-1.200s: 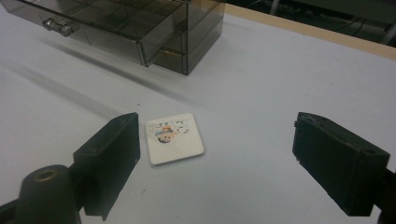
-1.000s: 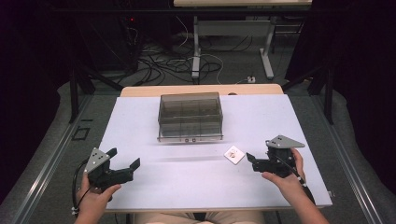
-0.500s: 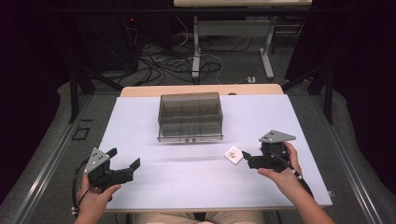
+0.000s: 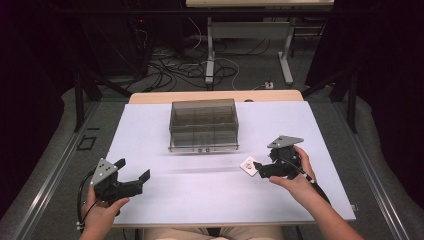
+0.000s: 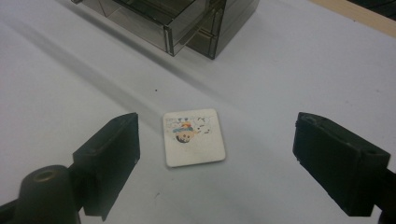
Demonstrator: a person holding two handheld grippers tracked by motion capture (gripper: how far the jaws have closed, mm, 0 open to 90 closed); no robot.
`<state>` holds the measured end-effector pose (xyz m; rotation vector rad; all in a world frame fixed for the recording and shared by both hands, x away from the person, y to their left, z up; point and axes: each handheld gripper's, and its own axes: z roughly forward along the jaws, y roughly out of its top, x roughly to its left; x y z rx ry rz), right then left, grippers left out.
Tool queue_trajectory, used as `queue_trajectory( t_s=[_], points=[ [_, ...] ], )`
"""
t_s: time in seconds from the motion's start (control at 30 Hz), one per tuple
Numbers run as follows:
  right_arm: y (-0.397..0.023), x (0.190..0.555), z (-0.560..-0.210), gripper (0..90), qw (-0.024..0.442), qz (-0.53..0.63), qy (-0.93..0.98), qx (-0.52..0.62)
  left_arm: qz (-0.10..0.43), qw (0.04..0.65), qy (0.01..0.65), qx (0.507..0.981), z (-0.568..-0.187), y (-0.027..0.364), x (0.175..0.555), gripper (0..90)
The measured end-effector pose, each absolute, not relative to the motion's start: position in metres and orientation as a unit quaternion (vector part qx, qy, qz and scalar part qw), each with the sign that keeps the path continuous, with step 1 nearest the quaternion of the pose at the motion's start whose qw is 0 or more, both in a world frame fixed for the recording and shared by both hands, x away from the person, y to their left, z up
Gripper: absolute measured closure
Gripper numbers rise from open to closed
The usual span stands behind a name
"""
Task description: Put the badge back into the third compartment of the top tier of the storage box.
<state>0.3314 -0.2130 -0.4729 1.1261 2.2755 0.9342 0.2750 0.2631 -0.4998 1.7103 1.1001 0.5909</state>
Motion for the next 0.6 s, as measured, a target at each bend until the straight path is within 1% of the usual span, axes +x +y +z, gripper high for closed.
queue_trajectory(
  t_s=[0.07, 0.6],
  points=[
    [-0.212, 0.332, -0.473, 14.6, 0.218, 0.334, 0.822, 0.406, 0.243, 0.49, 0.453, 0.705, -0.5, 0.263, 0.275, 2.6],
    [-0.197, 0.35, -0.485, 14.6, 0.182, 0.299, 0.846, 0.402, 0.243, 0.489, 0.452, 0.706, -0.5, 0.264, 0.275, 2.8]
  ],
)
